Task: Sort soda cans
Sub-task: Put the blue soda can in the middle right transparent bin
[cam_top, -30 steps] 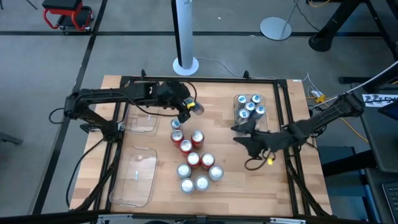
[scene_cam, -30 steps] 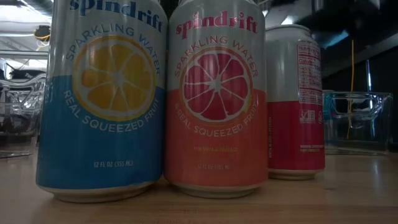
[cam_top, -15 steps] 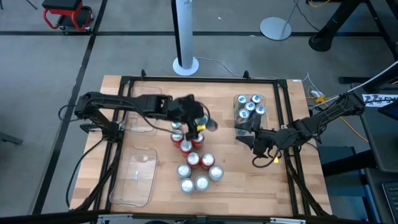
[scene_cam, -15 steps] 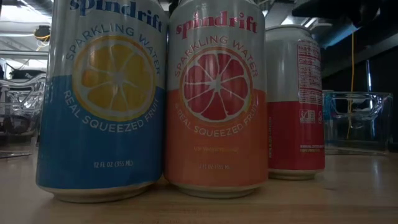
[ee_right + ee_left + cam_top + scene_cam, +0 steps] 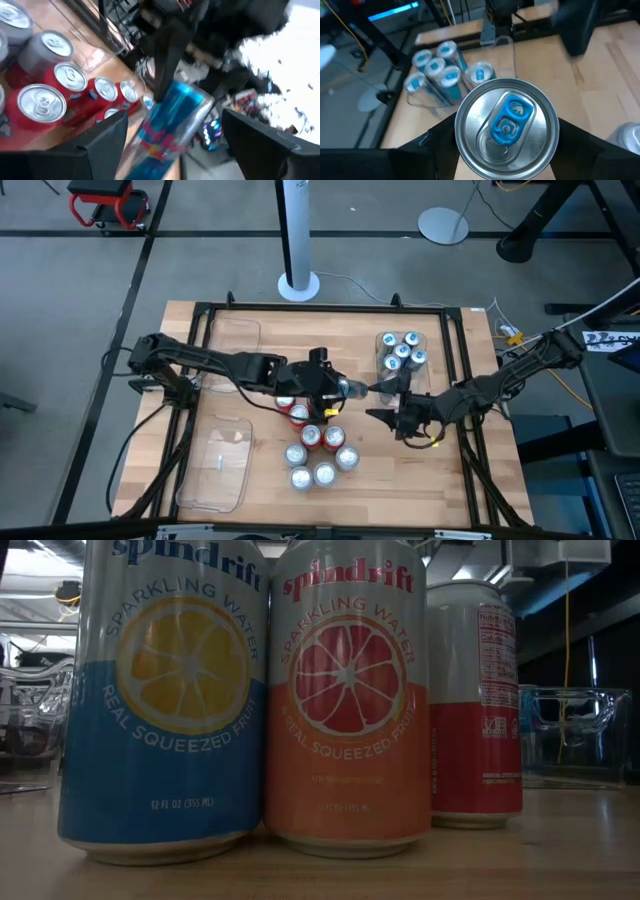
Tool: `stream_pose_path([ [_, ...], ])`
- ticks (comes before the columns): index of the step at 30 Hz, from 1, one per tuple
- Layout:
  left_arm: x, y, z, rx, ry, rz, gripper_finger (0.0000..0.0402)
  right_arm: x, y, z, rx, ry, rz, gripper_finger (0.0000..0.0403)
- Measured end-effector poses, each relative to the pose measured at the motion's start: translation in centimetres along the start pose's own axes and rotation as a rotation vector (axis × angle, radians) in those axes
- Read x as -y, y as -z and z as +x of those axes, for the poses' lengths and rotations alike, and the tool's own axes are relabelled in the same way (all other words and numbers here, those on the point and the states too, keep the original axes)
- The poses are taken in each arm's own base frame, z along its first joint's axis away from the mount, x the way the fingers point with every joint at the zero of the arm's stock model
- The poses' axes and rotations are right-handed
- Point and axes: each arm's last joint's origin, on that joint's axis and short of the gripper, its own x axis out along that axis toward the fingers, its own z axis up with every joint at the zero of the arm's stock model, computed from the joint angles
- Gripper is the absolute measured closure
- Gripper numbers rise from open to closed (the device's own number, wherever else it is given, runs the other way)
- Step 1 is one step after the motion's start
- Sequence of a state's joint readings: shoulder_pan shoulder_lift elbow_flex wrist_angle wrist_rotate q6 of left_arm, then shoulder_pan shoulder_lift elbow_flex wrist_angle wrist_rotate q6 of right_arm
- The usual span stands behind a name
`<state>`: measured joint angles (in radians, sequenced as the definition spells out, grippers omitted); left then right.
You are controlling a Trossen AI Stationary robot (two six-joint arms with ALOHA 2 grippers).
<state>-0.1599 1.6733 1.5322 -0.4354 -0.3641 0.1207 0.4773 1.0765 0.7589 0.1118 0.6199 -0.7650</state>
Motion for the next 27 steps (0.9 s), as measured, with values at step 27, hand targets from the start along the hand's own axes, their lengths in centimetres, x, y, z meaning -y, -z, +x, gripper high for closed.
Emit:
stream_pose_path([
  [27, 1.1, -0.8, 0.7, 0.095, -0.018, 0.098, 0.0173, 0.0, 1.6, 3.8, -0.012, -0.002, 0.167, 0.0193],
])
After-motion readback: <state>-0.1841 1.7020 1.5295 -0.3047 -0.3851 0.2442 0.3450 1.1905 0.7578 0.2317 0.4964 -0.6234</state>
